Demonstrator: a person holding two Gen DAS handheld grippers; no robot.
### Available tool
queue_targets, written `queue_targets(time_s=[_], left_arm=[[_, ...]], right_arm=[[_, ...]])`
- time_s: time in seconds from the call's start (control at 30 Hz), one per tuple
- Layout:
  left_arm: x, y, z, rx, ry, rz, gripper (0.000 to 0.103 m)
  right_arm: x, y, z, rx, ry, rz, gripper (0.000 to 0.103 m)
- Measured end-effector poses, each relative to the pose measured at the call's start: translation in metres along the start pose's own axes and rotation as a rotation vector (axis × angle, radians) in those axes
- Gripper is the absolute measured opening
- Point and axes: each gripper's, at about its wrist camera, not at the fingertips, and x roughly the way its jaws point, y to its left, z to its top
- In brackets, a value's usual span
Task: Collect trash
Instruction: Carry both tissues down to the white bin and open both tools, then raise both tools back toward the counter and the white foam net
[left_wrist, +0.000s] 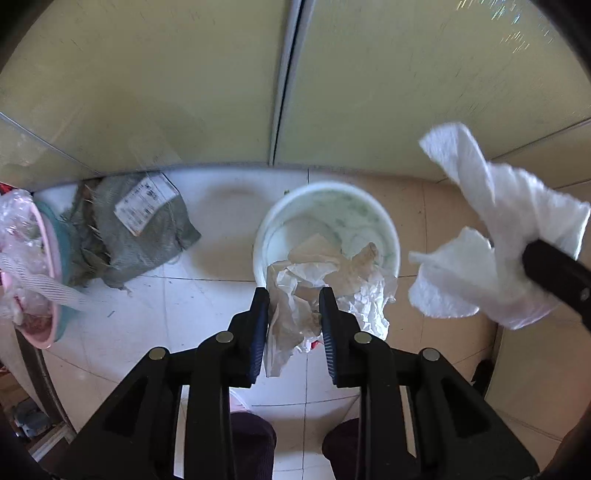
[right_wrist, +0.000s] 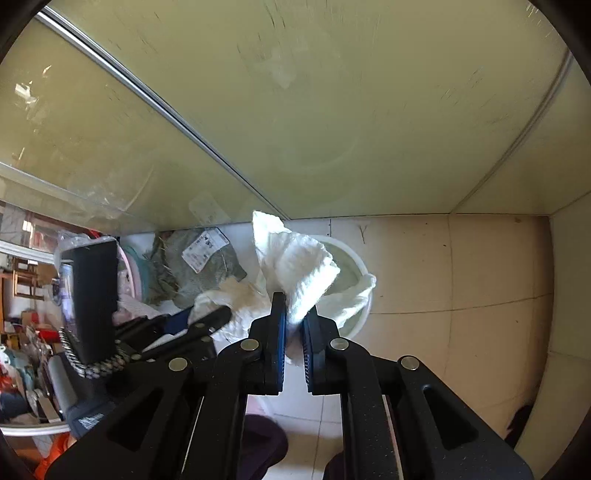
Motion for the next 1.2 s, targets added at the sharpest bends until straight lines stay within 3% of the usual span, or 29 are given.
queue_targets(time_s=[0.07, 0.17, 0.23, 0.3, 0.43, 0.6, 0.9, 1.2], left_arm=[[0.011, -0.001, 0.000, 0.004, 0.004, -0.007, 0.029], [0.020, -0.001, -0.001, 0.008, 0.003, -0.011, 0.042], [0.025, 0.003, -0.001, 0.012, 0.004, -0.016, 0.047], [0.023, 0.002, -0.001, 0.021, 0.001, -0.006, 0.050], [0.012, 0.002, -0.001, 0.032, -0.001, 0.000, 0.050], [-0.024, -0.001, -0.002, 0.051, -0.015, 0.015, 0.050], [-0.159, -0.022, 0.004, 0.096, -0.079, 0.003, 0.050], [-0.345, -0.043, 0.018, 0.144, -0.242, -0.032, 0.050]], right_arm=[[0.008, -0.001, -0.002, -0.020, -0.007, 0.001, 0.010], [0.014, 0.001, -0.006, -0.038, -0.003, -0.008, 0.014], [0.015, -0.001, -0.003, -0.039, 0.012, -0.021, 0.033], [0.013, 0.001, -0.002, -0.039, 0.005, -0.034, 0.043], [0.011, -0.004, -0.002, -0.024, 0.009, -0.033, 0.044], [-0.020, -0.001, -0.002, -0.016, 0.009, -0.047, 0.044], [-0.133, 0.033, 0.021, -0.018, -0.044, -0.052, 0.044], [-0.292, 0.083, 0.042, -0.002, -0.193, -0.060, 0.044]])
